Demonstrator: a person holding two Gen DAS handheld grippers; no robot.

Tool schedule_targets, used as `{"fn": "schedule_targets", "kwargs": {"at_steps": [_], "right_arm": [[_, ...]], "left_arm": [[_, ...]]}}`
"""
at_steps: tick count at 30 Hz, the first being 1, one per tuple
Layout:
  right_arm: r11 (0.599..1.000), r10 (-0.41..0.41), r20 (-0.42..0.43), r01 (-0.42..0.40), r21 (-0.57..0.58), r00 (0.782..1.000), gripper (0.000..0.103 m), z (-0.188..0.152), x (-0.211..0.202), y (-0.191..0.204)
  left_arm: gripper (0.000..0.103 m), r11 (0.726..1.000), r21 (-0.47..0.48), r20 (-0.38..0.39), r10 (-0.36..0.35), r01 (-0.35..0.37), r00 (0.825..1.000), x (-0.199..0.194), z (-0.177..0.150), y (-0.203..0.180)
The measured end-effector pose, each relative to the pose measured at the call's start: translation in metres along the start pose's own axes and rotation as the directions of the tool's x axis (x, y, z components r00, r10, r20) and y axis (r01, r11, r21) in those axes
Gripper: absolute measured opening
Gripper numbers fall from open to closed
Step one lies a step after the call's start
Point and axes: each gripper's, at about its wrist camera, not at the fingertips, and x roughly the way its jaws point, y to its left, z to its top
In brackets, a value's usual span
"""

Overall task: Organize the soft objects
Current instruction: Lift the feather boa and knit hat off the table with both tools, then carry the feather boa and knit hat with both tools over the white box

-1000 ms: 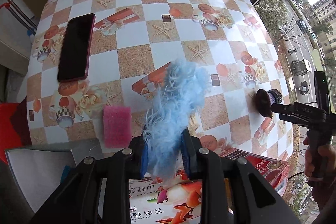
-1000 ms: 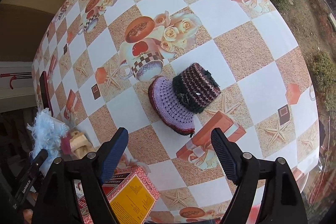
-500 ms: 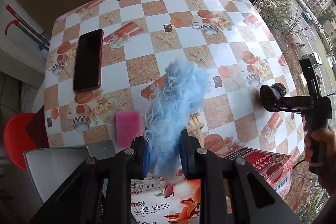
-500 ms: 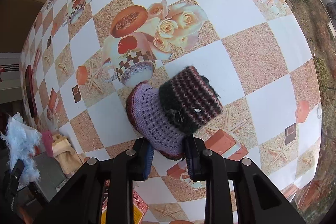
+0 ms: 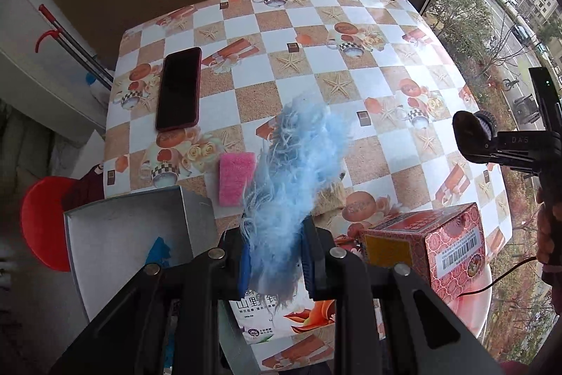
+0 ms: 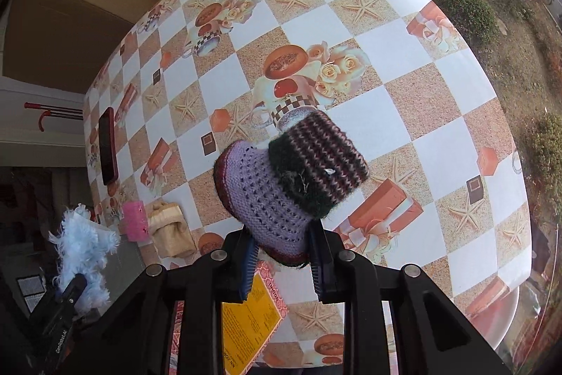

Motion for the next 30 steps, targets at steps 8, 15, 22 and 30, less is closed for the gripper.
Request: {"fn": "schedule_targets", "kwargs": {"at_steps": [8, 15, 22, 30], "right_arm": [[0.989, 0.004, 0.035, 0.001, -0.149, 0.999, 0.027, -0.033, -0.029, 0.058], [0.968, 0.025, 0.035, -0.015, -0.252, 0.999, 0.027, -0.060, -0.042, 0.112], [0.929, 0.028, 0.002, -0.025, -0.369, 1.000, 0.027, -0.093, -0.037, 0.168], [0.877, 0.020, -0.055, -0.044, -0.479, 0.998, 0.027, -0.128, -0.019, 0.221]], "left_arm": [[0.026, 0.999, -0.034, 0.038, 0.012, -0.011, 0.999, -0.019, -0.026, 0.021], [0.026, 0.996, -0.080, 0.061, 0.036, -0.031, 0.997, -0.035, -0.053, 0.047], [0.026, 0.986, -0.159, 0.074, 0.064, -0.051, 0.995, -0.046, -0.086, 0.079], [0.026, 0.960, -0.272, 0.062, 0.092, -0.072, 0.994, -0.052, -0.119, 0.117]]}}
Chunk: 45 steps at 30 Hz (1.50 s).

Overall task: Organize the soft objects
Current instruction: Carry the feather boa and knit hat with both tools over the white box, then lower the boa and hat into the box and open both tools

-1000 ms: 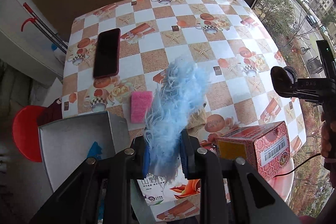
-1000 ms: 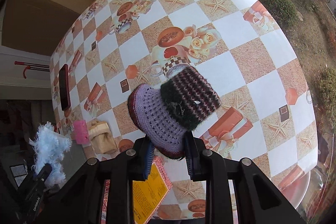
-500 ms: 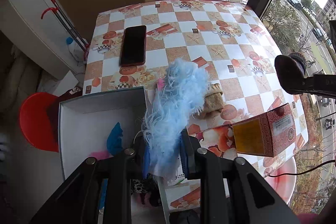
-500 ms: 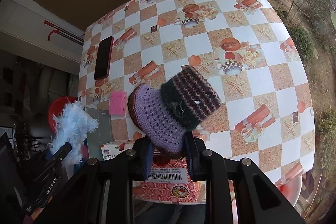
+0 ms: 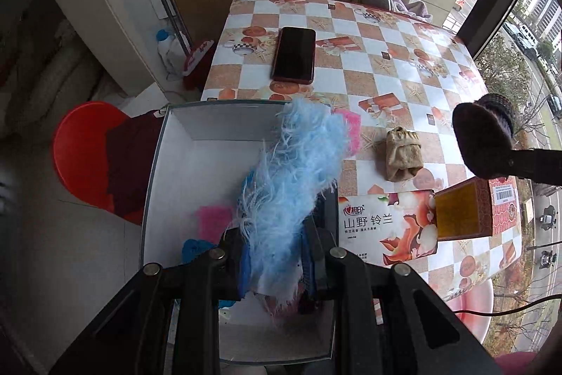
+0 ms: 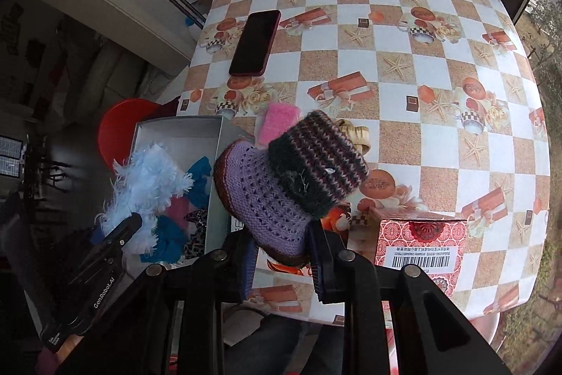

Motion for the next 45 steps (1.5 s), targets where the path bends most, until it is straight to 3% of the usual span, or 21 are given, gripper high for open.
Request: {"fn": "schedule_targets", "kwargs": {"at_steps": [9, 19, 45], "right_arm": [[0.991, -0.006, -0.050, 0.000, -0.134, 0.999, 0.027, -0.005, 0.023, 0.059], [0.972, -0.005, -0.088, -0.016, -0.233, 0.996, 0.027, -0.017, 0.039, 0.108], [0.953, -0.044, -0.134, 0.001, -0.303, 0.990, 0.027, -0.009, 0.072, 0.144]], "left_arm": [[0.026, 0.995, -0.096, -0.016, 0.039, -0.040, 0.999, -0.002, -0.018, 0.037], [0.026, 0.989, -0.137, -0.037, 0.049, -0.054, 0.998, 0.000, -0.033, 0.058], [0.026, 0.987, -0.147, -0.083, 0.050, -0.062, 0.995, 0.024, -0.027, 0.074]]}}
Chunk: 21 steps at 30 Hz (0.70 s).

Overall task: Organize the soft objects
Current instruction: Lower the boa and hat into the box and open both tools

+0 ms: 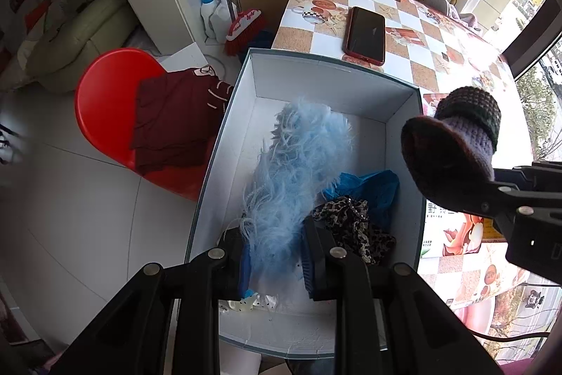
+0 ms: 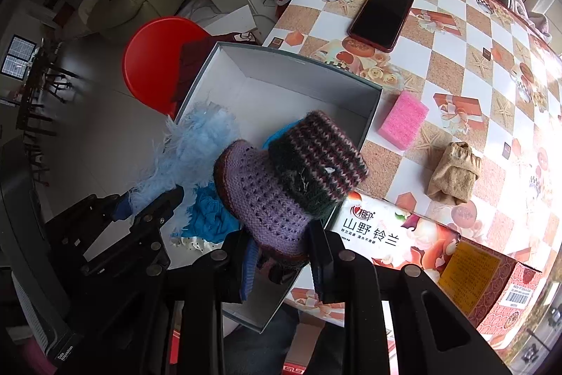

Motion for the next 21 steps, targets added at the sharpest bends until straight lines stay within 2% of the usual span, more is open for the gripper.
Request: {"fn": "schedule_targets", "kwargs": {"at_steps": [21], "right_arm": [[1.000, 0.002, -0.037, -0.001, 0.019, 0.999, 0.027, 0.011, 0.020, -0.006]], "left_arm": [[0.026, 1.000, 0.018, -0.041, 0.011, -0.010, 0.999, 0.016, 0.006, -0.003]]}}
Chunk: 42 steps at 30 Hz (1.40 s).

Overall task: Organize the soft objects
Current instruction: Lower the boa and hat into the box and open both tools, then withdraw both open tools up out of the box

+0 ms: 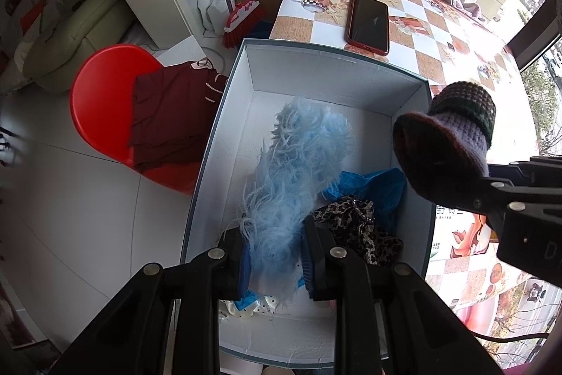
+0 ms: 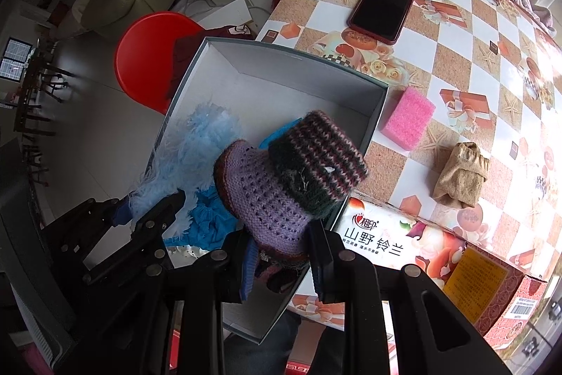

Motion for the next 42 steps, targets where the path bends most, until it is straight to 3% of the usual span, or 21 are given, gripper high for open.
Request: {"fn": "schedule_targets", "kwargs": {"at_steps": [13, 16, 18, 19, 20, 22, 23, 26, 31, 41, 42], "right_arm": [[0.999, 0.027, 0.001, -0.027, -0.022, 1.000, 0.028, 0.004, 0.003, 0.006], [0.999, 0.038, 0.000, -0.038, -0.027, 0.999, 0.028, 0.004, 0.003, 0.006], [0.999, 0.043, 0.000, -0.043, -0.022, 0.999, 0.028, 0.004, 0.003, 0.005], [0.999, 0.045, 0.001, -0.045, -0.020, 0.999, 0.030, 0.004, 0.002, 0.004], [0.999, 0.046, 0.001, -0.046, -0.017, 0.999, 0.034, 0.004, 0.002, 0.003], [0.999, 0.042, 0.014, -0.042, -0.010, 0.999, 0.080, 0.004, -0.002, 0.001], [0.999, 0.039, 0.030, -0.039, -0.005, 0.999, 0.085, 0.003, -0.005, -0.001], [0.999, 0.038, 0.045, -0.038, 0.002, 0.998, 0.085, 0.004, -0.014, -0.008], [0.997, 0.036, 0.029, -0.038, 0.067, 0.999, 0.086, 0.006, -0.028, -0.043], [0.962, -0.024, -0.027, 0.031, 0.273, 0.999, 0.086, 0.003, -0.068, -0.167], [0.958, -0.038, -0.039, 0.047, 0.283, 0.999, 0.091, 0.004, -0.069, -0.179]], "left_arm": [[0.028, 1.000, 0.011, 0.002, -0.011, 0.011, 1.000, 0.001, 0.000, -0.001], [0.048, 1.000, 0.014, 0.019, -0.016, 0.016, 1.000, -0.003, -0.002, -0.003], [0.071, 1.000, 0.018, 0.035, -0.015, 0.014, 0.999, -0.007, -0.002, -0.004], [0.075, 1.000, 0.022, 0.042, -0.016, 0.015, 0.999, -0.008, -0.002, -0.005], [0.081, 1.000, 0.026, 0.043, -0.016, 0.015, 0.999, -0.009, -0.003, -0.006], [0.082, 0.999, 0.034, 0.036, -0.019, 0.017, 0.999, -0.010, -0.002, -0.008], [0.083, 0.999, 0.035, 0.034, -0.025, 0.024, 0.999, -0.010, -0.002, -0.009], [0.087, 0.998, 0.017, 0.037, -0.062, 0.061, 0.997, -0.010, -0.002, -0.009], [0.089, 0.992, 0.000, 0.052, -0.123, 0.124, 0.991, -0.013, 0.006, -0.014], [0.090, 0.978, 0.088, 0.077, -0.194, 0.188, 0.978, -0.030, 0.037, -0.061], [0.090, 0.977, 0.099, 0.077, -0.196, 0.188, 0.978, -0.030, 0.040, -0.067]]}}
